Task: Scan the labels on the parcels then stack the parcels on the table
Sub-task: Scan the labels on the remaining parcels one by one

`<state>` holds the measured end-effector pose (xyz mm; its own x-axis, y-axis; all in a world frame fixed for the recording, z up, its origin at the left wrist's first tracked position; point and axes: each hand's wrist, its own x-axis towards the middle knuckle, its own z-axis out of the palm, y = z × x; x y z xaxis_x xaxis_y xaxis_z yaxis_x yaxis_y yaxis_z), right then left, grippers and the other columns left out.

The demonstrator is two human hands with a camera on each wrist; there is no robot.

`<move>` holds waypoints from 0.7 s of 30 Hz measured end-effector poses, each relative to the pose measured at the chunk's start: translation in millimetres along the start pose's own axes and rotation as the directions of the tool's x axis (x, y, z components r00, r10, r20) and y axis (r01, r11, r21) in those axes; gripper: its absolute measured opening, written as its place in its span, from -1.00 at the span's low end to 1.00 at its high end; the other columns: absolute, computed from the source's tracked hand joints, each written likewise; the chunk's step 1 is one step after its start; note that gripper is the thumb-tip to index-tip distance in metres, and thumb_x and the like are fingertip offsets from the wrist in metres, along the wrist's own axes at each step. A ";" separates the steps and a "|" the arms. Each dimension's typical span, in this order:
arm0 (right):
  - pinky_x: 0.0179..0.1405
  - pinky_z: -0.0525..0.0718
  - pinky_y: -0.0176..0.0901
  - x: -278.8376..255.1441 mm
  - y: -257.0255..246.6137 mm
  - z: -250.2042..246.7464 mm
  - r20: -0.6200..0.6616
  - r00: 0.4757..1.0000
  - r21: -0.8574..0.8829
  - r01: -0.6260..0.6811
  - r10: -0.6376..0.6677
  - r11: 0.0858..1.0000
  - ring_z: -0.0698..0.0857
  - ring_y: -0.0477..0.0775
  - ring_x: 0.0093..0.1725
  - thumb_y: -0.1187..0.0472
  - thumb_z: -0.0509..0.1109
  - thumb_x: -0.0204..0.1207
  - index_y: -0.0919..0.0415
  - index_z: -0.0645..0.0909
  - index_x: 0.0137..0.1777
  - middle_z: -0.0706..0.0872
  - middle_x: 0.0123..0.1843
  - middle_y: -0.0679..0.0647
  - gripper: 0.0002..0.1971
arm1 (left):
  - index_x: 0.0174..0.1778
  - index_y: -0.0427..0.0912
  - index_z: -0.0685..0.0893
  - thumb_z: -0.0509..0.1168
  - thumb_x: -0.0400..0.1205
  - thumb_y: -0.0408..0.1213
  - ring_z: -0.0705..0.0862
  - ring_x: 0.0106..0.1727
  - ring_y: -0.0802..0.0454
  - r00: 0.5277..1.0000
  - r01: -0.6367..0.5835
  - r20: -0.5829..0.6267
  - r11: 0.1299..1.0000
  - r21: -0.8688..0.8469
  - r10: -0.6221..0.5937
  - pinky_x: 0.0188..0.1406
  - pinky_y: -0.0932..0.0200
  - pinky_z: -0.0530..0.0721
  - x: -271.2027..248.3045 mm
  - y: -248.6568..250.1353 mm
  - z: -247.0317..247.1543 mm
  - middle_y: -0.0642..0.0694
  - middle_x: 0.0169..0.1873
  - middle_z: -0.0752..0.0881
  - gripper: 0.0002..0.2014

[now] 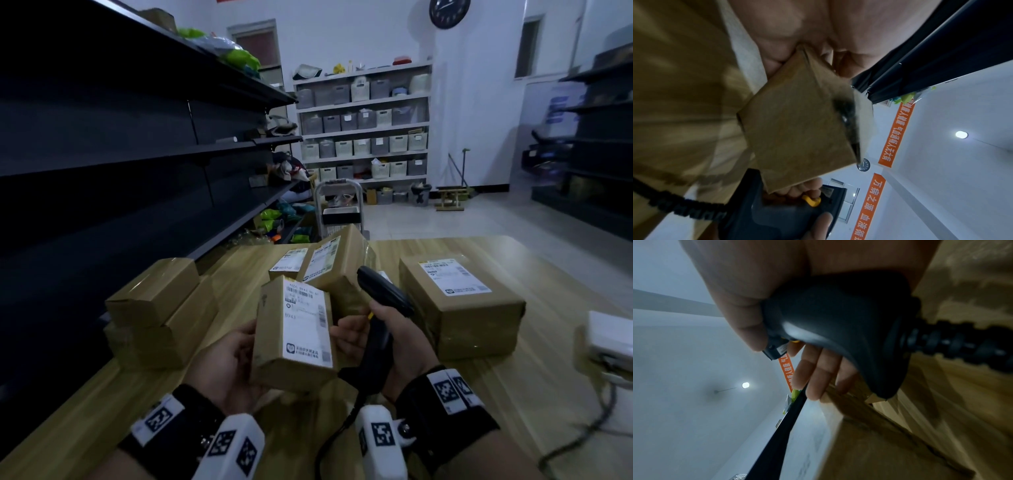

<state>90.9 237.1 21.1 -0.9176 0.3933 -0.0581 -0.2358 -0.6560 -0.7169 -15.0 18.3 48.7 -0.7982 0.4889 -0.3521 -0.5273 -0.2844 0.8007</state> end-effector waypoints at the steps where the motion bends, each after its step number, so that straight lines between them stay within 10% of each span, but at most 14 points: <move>1: 0.16 0.88 0.25 1.0 0.5 0.5 -0.006 1.000 0.005 0.015 -0.015 1.000 0.91 0.46 0.07 -0.04 0.60 0.37 0.38 0.70 0.22 0.87 0.05 0.49 -0.44 | 0.42 -0.24 0.79 0.20 0.88 -0.18 0.93 0.06 -0.42 0.999 -0.037 -0.013 0.999 0.018 0.037 0.03 -0.30 0.84 2.5 1.7 -1.3 -0.46 0.16 0.91 -0.65; 5: 0.31 0.83 0.30 1.2 0.6 1.8 -0.003 0.999 0.019 0.040 -0.039 0.999 0.91 0.48 0.14 -0.03 0.60 0.40 0.31 0.68 0.14 0.88 0.05 0.48 -0.53 | 0.42 -0.18 0.75 0.16 0.88 0.21 0.95 0.03 -0.40 0.998 -0.058 -0.017 0.997 0.058 0.059 0.08 -0.31 0.83 6.9 4.6 7.6 -0.38 0.09 0.94 -0.45; 8: -0.03 0.92 0.17 0.7 0.1 1.0 0.025 0.999 0.058 0.035 -0.037 0.998 0.92 0.47 0.13 -0.02 0.73 0.32 0.35 0.67 0.17 0.87 0.05 0.50 -0.42 | 0.36 -0.16 0.76 0.27 0.72 0.39 0.90 0.22 -0.48 0.998 -0.044 0.046 0.996 0.076 0.040 0.17 -0.40 0.83 9.1 3.7 15.9 -0.41 0.14 0.92 -0.35; 11: -0.07 0.91 0.15 -0.5 -0.9 0.5 0.058 0.997 0.078 0.051 -0.056 0.996 0.91 0.48 0.14 -0.05 0.91 0.09 0.38 0.71 0.12 0.86 0.07 0.52 -0.27 | 0.38 -0.19 0.80 0.40 0.71 0.18 0.89 0.24 -0.53 0.987 -0.012 0.161 0.997 0.080 -0.001 0.09 -0.44 0.91 6.6 3.5 23.3 -0.45 0.24 0.89 -0.47; 15: -0.16 0.91 0.11 -1.6 -0.9 -0.2 0.064 0.996 0.069 0.055 -0.060 0.996 0.92 0.46 0.05 0.00 0.70 0.39 0.41 0.69 0.12 0.85 0.02 0.49 -0.48 | 0.57 -0.28 0.70 0.66 0.49 -0.17 0.82 0.37 -0.56 0.972 -0.042 0.235 0.994 0.101 0.017 0.44 -0.55 0.71 21.3 1.2 16.1 -0.51 0.35 0.83 -0.30; 21: -0.45 0.57 0.00 -4.6 -0.9 3.4 0.073 0.993 -0.084 0.101 -0.095 0.991 0.54 0.21 -0.47 -0.06 0.69 0.37 0.26 0.66 -0.16 0.48 -0.33 0.23 -0.60 | 0.45 -0.17 0.76 0.40 0.72 -0.08 0.96 0.10 -0.36 0.976 -0.154 0.138 0.981 -0.116 0.170 -0.01 -0.31 0.92 42.1 8.2 -7.0 -0.40 0.25 0.90 -0.59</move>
<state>94.3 233.7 24.3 -0.9117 0.4062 0.0613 -0.2999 -0.5562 -0.7751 -54.9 30.8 37.0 -0.8281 0.5427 -0.1405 -0.4281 -0.4504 0.7835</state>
